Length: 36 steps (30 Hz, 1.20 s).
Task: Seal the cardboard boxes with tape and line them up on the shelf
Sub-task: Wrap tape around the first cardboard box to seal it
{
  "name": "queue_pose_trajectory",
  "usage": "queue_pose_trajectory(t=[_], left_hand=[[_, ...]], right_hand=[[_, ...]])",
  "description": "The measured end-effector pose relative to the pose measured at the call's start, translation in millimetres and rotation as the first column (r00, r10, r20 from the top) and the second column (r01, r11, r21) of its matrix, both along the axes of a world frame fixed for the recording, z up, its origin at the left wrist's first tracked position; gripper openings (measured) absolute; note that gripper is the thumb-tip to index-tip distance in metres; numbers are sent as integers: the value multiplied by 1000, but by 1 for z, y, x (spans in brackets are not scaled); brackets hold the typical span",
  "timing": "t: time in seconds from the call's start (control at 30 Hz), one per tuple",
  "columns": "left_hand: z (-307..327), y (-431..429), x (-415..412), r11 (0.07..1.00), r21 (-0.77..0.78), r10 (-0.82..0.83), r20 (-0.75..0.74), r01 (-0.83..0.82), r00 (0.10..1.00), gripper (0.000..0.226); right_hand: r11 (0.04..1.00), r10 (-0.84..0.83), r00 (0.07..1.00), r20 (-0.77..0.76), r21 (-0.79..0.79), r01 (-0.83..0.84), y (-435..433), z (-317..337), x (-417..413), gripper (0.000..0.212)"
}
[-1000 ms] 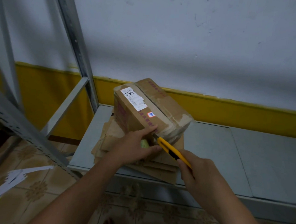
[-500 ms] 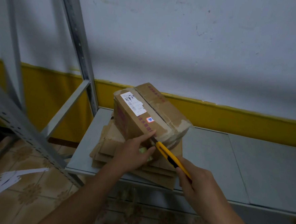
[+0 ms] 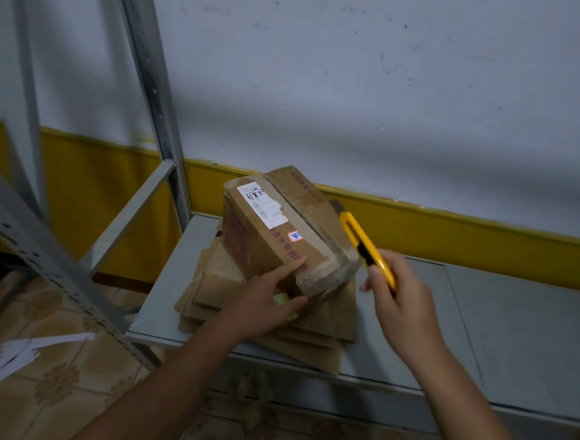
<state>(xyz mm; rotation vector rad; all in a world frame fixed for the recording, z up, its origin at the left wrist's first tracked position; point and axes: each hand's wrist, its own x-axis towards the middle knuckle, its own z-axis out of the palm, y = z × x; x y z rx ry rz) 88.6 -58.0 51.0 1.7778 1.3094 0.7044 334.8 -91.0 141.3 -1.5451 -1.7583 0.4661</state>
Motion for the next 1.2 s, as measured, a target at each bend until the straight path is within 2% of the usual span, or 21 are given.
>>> queue_pose_trajectory(t=[0.07, 0.17, 0.3, 0.43, 0.57, 0.6, 0.7, 0.8, 0.93, 1.0, 1.13, 1.2], left_hand=[[-2, 0, -1, 1000, -3, -10, 18, 10, 1000, 74], [-1, 1, -1, 1000, -9, -25, 25, 25, 999, 74], [3, 4, -7, 997, -39, -62, 25, 62, 998, 77], [16, -1, -20, 987, -76, -140, -9, 139, 990, 85], [50, -6, -50, 999, -16, -36, 96, 38, 995, 84], [61, -4, -58, 1000, 19, -17, 66, 16, 998, 86], [96, 24, -61, 978, 210, 66, -264, -9, 962, 91], [110, 68, -46, 893, 444, 153, -467, 81, 871, 98], [87, 115, -33, 846, 493, 209, -659, 205, 723, 103], [75, 123, -30, 839, 505, 243, -681, 203, 691, 100], [72, 115, -30, 851, 509, 256, -618, 130, 743, 97], [73, 101, -28, 822, 562, 294, -559, 94, 776, 86]], right_hand=[[999, -10, 992, 127, -32, 14, 46, 1, -3, 28], [992, 91, 942, 322, -111, -58, 110, -12, -20, 40], [977, 177, 885, 430, -189, -103, 154, -30, -49, 47], [988, 133, 834, 535, -136, -71, 159, -43, -51, 52], [987, 130, 892, 433, -138, -76, 153, -53, -38, 55], [987, 130, 910, 393, -136, -82, 152, -54, -35, 55], [987, 136, 951, 278, -122, -105, 149, -58, -30, 54], [990, 106, 976, 190, -107, -87, 145, -59, -30, 54], [992, 61, 990, 126, -115, -46, 144, -61, -30, 57], [993, 57, 990, 127, -107, -43, 142, -62, -28, 54], [993, 96, 988, 122, -75, -87, 135, -64, -23, 55], [992, 110, 988, 109, -78, -102, 130, -68, -21, 57]])
